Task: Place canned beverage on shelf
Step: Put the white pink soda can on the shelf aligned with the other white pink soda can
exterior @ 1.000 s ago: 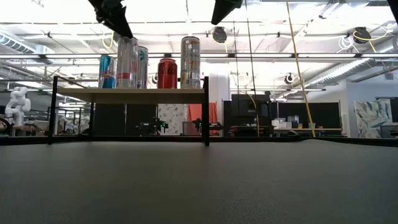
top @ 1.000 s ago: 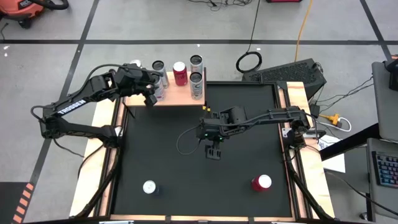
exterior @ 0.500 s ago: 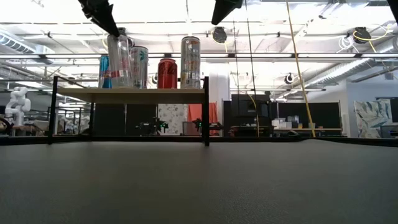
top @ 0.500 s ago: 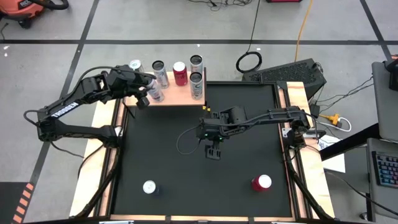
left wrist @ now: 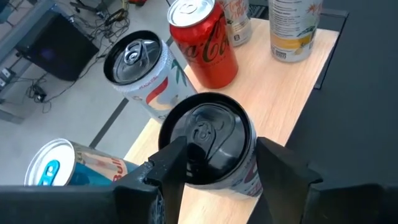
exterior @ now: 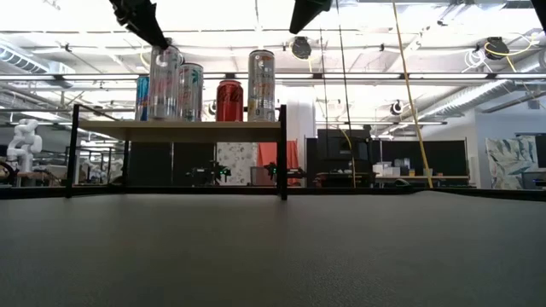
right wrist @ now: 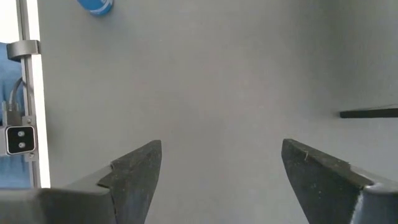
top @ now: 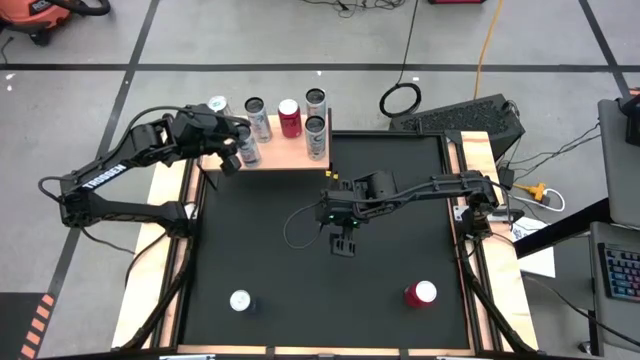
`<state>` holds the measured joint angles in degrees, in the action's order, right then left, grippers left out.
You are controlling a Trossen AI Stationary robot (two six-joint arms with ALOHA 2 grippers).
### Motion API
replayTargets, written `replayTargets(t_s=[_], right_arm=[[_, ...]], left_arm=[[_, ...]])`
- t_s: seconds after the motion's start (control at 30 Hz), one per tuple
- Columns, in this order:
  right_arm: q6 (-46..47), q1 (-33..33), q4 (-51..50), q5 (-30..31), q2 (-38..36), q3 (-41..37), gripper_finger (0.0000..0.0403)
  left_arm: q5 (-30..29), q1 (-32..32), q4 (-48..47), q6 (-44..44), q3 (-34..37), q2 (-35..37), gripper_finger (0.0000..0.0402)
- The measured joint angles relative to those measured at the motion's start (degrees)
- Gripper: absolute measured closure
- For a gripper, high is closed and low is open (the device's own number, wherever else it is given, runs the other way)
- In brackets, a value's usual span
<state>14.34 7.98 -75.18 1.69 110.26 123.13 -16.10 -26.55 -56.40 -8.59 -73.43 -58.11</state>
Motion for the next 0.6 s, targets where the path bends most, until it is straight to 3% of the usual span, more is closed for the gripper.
replayTargets(t_s=[0.43,0.6], right_arm=[[-0.3,0.0,0.2,0.0,0.0,0.0,0.0087],[-0.3,0.0,0.2,0.0,0.0,0.0,0.0087]], left_arm=[[2.6,0.0,4.9,0.2,0.0,0.0,0.0222],[2.5,0.0,1.4,-1.0,-1.6,0.3,0.0222]])
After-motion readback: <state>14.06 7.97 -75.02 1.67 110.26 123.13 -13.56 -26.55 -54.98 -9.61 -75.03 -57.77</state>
